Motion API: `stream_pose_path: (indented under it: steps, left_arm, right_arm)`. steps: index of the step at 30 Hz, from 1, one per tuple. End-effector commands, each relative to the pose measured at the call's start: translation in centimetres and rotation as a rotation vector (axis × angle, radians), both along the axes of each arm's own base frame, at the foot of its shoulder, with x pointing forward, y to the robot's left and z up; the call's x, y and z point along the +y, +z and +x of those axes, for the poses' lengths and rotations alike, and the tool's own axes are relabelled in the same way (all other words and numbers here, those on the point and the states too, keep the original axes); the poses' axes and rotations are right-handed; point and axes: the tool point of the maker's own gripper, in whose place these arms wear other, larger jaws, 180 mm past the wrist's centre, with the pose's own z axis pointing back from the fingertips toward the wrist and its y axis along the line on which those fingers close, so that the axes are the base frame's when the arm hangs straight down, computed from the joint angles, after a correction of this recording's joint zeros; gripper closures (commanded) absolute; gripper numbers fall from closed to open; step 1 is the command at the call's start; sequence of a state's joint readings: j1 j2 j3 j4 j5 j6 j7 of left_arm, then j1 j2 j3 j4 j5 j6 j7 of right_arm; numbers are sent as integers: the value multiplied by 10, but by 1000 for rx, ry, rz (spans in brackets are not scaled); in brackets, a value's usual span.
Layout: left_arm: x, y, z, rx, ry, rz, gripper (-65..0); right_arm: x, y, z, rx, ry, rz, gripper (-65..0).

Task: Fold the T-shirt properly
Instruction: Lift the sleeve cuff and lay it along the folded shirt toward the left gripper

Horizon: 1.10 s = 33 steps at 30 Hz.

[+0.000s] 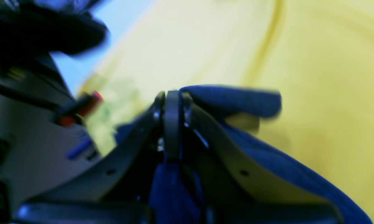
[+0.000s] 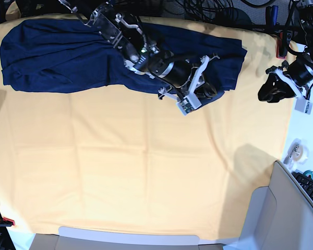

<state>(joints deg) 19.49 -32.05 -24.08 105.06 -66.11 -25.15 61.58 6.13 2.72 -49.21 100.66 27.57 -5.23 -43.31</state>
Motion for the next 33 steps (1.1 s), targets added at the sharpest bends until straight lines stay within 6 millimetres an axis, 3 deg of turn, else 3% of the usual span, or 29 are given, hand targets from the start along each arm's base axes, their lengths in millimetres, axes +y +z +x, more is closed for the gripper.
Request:
stream_pose_path:
  steps: [1, 3, 11, 29, 33]
  left_arm:
    - [2, 12, 4, -38, -9, 10, -202]
    - [2, 12, 4, -38, -9, 10, -202]
    - [2, 12, 4, -37, -9, 11, -202]
    - [2, 12, 4, -37, -8, 10, -202]
    - [2, 13, 5, -40, -8, 10, -202]
  right_arm:
    - [17, 18, 0, -45, 40, 46, 0]
    - [28, 12, -7, -43, 83, 27, 0]
    - [54, 20, -33, -111, 237, 5, 0]
    - [55, 16, -36, -107, 288, -49, 0]
    - [60, 16, -44, -84, 342, -93, -112]
